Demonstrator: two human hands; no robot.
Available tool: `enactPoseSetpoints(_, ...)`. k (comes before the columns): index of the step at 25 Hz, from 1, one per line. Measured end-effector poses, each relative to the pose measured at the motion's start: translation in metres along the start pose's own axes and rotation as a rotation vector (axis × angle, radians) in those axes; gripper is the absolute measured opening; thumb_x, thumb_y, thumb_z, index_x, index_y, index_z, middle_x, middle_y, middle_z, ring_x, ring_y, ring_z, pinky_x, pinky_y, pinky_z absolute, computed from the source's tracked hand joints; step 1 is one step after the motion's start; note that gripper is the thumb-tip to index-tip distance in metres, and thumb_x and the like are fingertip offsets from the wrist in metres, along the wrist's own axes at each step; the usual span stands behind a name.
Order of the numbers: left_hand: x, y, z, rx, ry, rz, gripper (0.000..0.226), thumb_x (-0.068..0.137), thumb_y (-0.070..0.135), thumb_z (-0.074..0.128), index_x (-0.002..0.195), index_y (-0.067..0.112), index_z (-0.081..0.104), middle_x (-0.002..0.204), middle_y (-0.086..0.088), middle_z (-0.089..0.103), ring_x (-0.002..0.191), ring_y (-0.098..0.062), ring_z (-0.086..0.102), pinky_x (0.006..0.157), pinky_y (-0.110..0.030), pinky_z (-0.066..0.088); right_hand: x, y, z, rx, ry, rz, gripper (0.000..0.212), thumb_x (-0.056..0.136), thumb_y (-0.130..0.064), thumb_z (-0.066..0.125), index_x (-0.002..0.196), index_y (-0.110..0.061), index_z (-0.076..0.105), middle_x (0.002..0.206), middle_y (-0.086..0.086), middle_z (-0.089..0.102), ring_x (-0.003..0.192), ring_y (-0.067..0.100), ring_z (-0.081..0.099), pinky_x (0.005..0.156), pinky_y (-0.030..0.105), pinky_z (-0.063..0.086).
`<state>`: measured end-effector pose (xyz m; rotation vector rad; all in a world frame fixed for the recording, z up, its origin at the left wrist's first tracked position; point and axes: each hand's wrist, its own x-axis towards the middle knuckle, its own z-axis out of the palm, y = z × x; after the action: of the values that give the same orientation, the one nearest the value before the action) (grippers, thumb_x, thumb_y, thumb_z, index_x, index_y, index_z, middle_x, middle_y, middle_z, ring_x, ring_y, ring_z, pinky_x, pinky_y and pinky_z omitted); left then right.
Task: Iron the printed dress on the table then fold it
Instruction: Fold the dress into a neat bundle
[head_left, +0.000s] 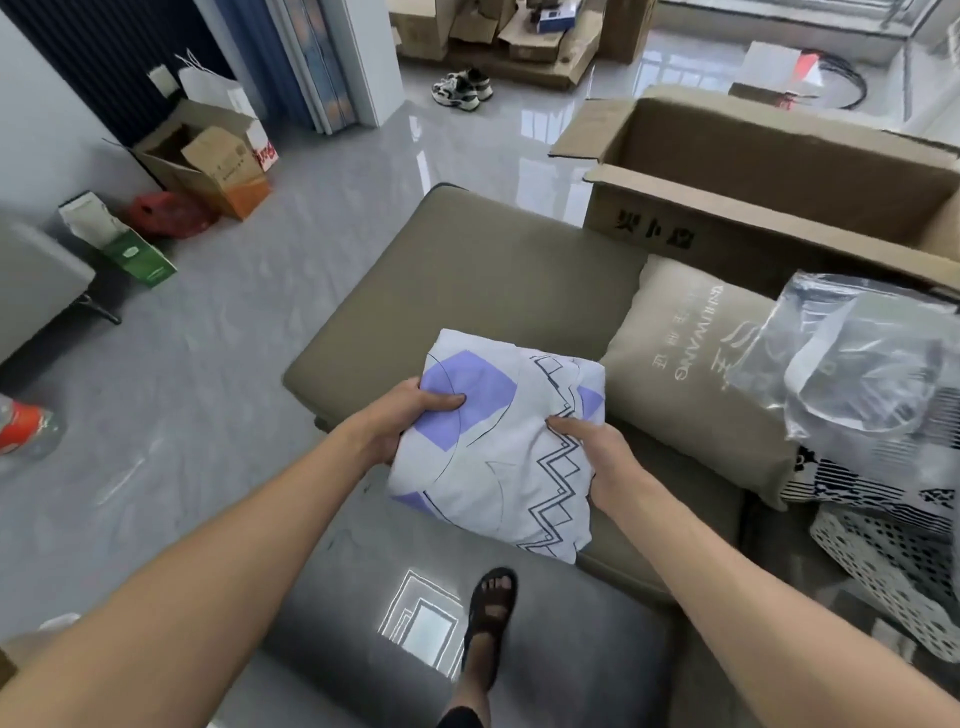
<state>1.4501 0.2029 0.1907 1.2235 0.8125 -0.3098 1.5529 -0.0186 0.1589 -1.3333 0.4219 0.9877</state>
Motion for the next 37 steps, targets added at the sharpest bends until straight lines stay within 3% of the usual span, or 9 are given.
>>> enactPoseSetpoints(7, 0.298, 0.019, -0.080, 0.166, 0.012, 0.060, 0.036, 0.088, 0.014, 0.069, 0.123, 0.012, 0.061, 0.115, -0.008, 0.071, 0.105, -0.026, 0.068, 0.085, -0.036, 0.056, 0.285, -0.012, 0.033, 0.012, 0.095, -0.108, 0.039, 0.074, -0.011, 0.078, 0.111, -0.013, 0.066, 0.096, 0.007, 0.074, 0.087, 0.027, 0.071, 0.078, 0.041, 0.058)
enactPoseSetpoints(12, 0.417, -0.064, -0.089, 0.618, 0.341, 0.126, 0.061, 0.071, 0.056, 0.071, 0.118, 0.023, 0.050, 0.120, 0.002, 0.059, 0.107, -0.021, 0.061, 0.094, -0.044, 0.049, 0.392, 0.036, 0.010, -0.141, 0.193, -0.251, 0.059, 0.072, -0.016, 0.083, 0.122, -0.014, 0.052, 0.109, -0.001, 0.068, 0.094, 0.012, 0.067, 0.076, 0.026, 0.054)
enactPoseSetpoints(15, 0.415, -0.076, -0.077, 0.907, 0.520, 0.248, 0.070, 0.085, 0.049, 0.061, 0.141, 0.020, 0.031, 0.140, -0.004, 0.041, 0.120, -0.026, 0.047, 0.097, -0.040, 0.040, 0.399, 0.047, 0.009, -0.292, 0.281, -0.309, 0.061, 0.072, -0.029, 0.080, 0.122, -0.019, 0.046, 0.113, -0.005, 0.064, 0.101, 0.014, 0.063, 0.089, 0.032, 0.050)
enactPoseSetpoints(18, 0.392, -0.079, -0.064, 1.223, 0.478, 0.303, 0.065, 0.093, 0.039, 0.051, 0.148, 0.019, 0.021, 0.151, -0.010, 0.022, 0.129, -0.032, 0.038, 0.104, -0.042, 0.030, 0.384, 0.043, 0.012, -0.586, 0.330, -0.245, 0.066, 0.075, -0.030, 0.076, 0.129, -0.013, 0.041, 0.123, 0.004, 0.057, 0.112, 0.024, 0.056, 0.097, 0.037, 0.045)
enactPoseSetpoints(21, 0.345, -0.071, -0.057, 1.274, 0.374, 0.189, 0.054, 0.091, 0.030, 0.053, 0.140, 0.016, 0.036, 0.150, -0.014, 0.023, 0.132, -0.032, 0.033, 0.106, -0.040, 0.030, 0.336, 0.021, 0.009, -0.954, 0.271, -0.186, 0.063, 0.077, -0.022, 0.071, 0.133, -0.009, 0.044, 0.126, 0.010, 0.052, 0.118, 0.028, 0.051, 0.091, 0.032, 0.043)
enactPoseSetpoints(24, 0.261, -0.038, -0.033, 1.209, 0.231, 0.168, 0.043, 0.092, 0.029, 0.051, 0.133, 0.018, 0.048, 0.136, -0.009, 0.050, 0.123, -0.030, 0.047, 0.101, -0.039, 0.041, 0.250, -0.010, 0.005, -1.066, 0.037, -0.211, 0.041, 0.080, -0.022, 0.067, 0.119, -0.016, 0.059, 0.113, 0.004, 0.063, 0.102, 0.022, 0.062, 0.088, 0.032, 0.049)
enactPoseSetpoints(28, 0.107, -0.010, 0.022, 1.221, 0.135, 0.196, 0.035, 0.094, 0.030, 0.051, 0.127, 0.020, 0.053, 0.121, -0.002, 0.065, 0.110, -0.023, 0.055, 0.092, -0.033, 0.046, 0.095, -0.031, 0.000, -1.184, -0.069, -0.304, 0.016, 0.084, -0.020, 0.062, 0.099, -0.017, 0.063, 0.078, -0.002, 0.061, 0.059, 0.011, 0.057, 0.062, 0.024, 0.047)
enactPoseSetpoints(32, -0.050, -0.009, 0.062, 1.268, 0.124, 0.218, 0.032, 0.092, 0.033, 0.055, 0.122, 0.022, 0.057, 0.125, -0.006, 0.060, 0.090, -0.023, 0.054, 0.092, -0.035, 0.048, -0.059, -0.025, 0.004, -1.402, -0.132, -0.422, 0.018, 0.082, -0.016, 0.056, 0.097, -0.016, 0.066, 0.067, -0.002, 0.060, 0.064, 0.016, 0.057, 0.061, 0.022, 0.045)
enactPoseSetpoints(37, -0.205, -0.042, 0.068, 1.216, 0.209, 0.183, 0.030, 0.090, 0.034, 0.056, 0.118, 0.024, 0.059, 0.122, -0.006, 0.064, 0.101, -0.027, 0.062, 0.091, -0.039, 0.051, -0.187, 0.009, 0.030, -1.555, -0.229, -0.444, 0.019, 0.077, -0.011, 0.053, 0.089, -0.004, 0.066, 0.069, 0.005, 0.062, 0.059, 0.019, 0.053, 0.064, 0.027, 0.048)
